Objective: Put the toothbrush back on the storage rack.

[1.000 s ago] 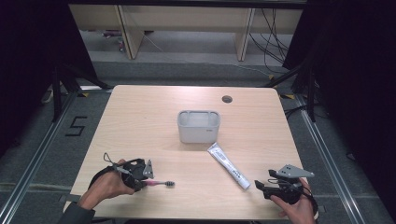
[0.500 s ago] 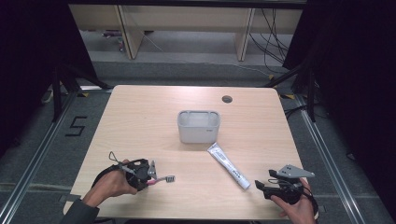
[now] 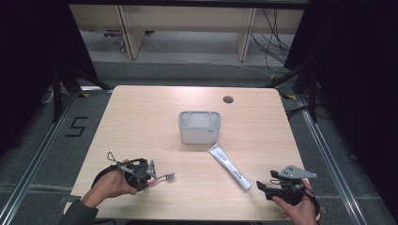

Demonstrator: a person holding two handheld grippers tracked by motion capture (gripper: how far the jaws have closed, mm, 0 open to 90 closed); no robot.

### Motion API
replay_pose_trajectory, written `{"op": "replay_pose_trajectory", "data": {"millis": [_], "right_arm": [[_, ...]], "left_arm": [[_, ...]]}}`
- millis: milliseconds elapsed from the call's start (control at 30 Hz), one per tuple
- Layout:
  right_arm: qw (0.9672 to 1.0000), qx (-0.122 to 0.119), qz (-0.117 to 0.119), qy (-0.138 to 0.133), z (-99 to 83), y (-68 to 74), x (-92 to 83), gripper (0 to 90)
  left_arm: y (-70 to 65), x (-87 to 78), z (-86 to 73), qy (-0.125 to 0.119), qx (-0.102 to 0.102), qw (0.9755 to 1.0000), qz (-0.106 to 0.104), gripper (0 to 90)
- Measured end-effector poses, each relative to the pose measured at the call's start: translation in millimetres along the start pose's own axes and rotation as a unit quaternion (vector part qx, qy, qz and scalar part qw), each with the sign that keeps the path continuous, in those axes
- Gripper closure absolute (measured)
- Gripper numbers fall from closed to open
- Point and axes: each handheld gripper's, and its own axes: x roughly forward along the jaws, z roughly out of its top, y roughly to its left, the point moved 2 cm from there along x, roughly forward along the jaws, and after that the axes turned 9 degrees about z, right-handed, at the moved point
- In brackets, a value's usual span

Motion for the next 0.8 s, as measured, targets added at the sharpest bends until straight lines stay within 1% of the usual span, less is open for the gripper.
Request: {"op": "replay_pose_trajectory", "data": {"millis": [100, 133, 167, 200, 233, 267, 300, 333, 367, 400, 433, 467, 500, 533, 567, 600, 633, 667, 700, 733, 800], "right_arm": [[1.0000, 0.002, 0.000, 0.000, 0.1, 0.0, -0.3, 27.9], [1.0000, 0.002, 0.000, 0.000, 0.1, 0.0, -0.3, 27.9], [1.0000, 0.003, 0.000, 0.000, 0.1, -0.2, -0.3, 27.9], [0.9999, 0.015, 0.003, 0.000, -0.3, 1.6, 0.0, 27.9], [0.9998, 0.021, 0.006, 0.002, -0.4, 2.3, 0.1, 27.9], [0.9997, 0.025, 0.007, 0.004, -0.6, 2.9, 0.1, 27.9], [0.9999, 0.016, 0.004, 0.000, -0.4, 1.6, 0.2, 27.9], [0.9997, 0.023, 0.006, 0.004, -0.7, 2.7, 0.0, 27.9], [0.9998, 0.020, 0.005, 0.001, -0.5, 2.1, 0.0, 27.9], [0.9999, 0.015, 0.001, 0.000, -0.5, 1.5, -0.4, 27.9], [0.9999, 0.017, 0.002, -0.001, -0.3, 1.5, -0.6, 27.9], [0.9997, 0.024, 0.006, 0.003, -0.3, 2.2, -1.3, 27.9], [0.9997, 0.026, 0.004, 0.003, -0.3, 2.2, -1.5, 27.9], [0.9997, 0.023, 0.002, 0.002, -0.4, 1.4, -1.6, 27.9], [0.9995, 0.030, 0.004, 0.006, -0.6, 2.2, -1.6, 27.9], [0.9997, 0.025, 0.003, 0.003, -0.6, 1.4, -1.4, 27.9], [0.9998, 0.021, 0.000, 0.002, -0.6, 0.9, -1.4, 27.9], [0.9998, 0.022, 0.001, 0.002, -0.5, 1.1, -1.3, 27.9], [0.9998, 0.022, 0.001, 0.001, -0.4, 1.2, -1.3, 27.9], [0.9998, 0.021, 0.001, 0.001, -0.4, 1.2, -1.2, 27.9], [0.9998, 0.021, 0.001, 0.002, -0.5, 1.2, -1.0, 27.9]], "left_arm": [[2.9, -4.1, -1.1, -0.009, -0.008, 0.9999, -0.001, 83.0], [3.9, -5.8, -1.2, -0.014, -0.010, 0.9998, -0.001, 83.0], [4.4, -7.3, -1.3, -0.022, -0.017, 0.9996, 0.001, 83.0], [4.7, -9.2, -1.5, -0.026, -0.019, 0.9995, 0.000, 83.0], [6.1, -11.1, -1.3, -0.033, -0.017, 0.9993, 0.001, 83.0], [6.5, -13.3, -1.4, -0.040, -0.023, 0.9989, 0.001, 83.0], [6.7, -15.4, -1.6, -0.044, -0.028, 0.9986, -0.001, 83.1], [8.0, -17.6, -1.4, -0.049, -0.028, 0.9984, 0.004, 83.1], [9.6, -20.3, -1.1, -0.052, -0.026, 0.9983, 0.007, 83.1], [10.8, -22.9, -1.1, -0.060, -0.029, 0.9978, 0.007, 83.1], [12.2, -25.9, -0.8, -0.068, -0.035, 0.9971, 0.006, 83.1], [13.5, -28.6, -0.8, -0.074, -0.039, 0.9965, 0.009, 83.1], [15.1, -31.0, -0.5, -0.080, -0.042, 0.9958, 0.012, 83.1], [17.2, -34.0, -0.2, -0.082, -0.044, 0.9955, 0.017, 83.1], [18.5, -36.0, -0.2, -0.088, -0.050, 0.9947, 0.017, 83.1], [20.0, -38.2, 0.2, -0.097, -0.057, 0.9935, 0.019, 83.1], [21.0, -40.3, 0.4, -0.106, -0.072, 0.9915, 0.022, 83.1], [22.9, -42.4, 0.6, -0.113, -0.077, 0.9903, 0.023, 83.1], [24.6, -43.9, 0.9, -0.125, -0.083, 0.9883, 0.029, 83.1], [26.5, -45.6, 1.0, -0.134, -0.084, 0.9869, 0.033, 83.1], [30.4, -47.8, 0.7, -0.152, -0.094, 0.9831, 0.038, 83.1]]}}
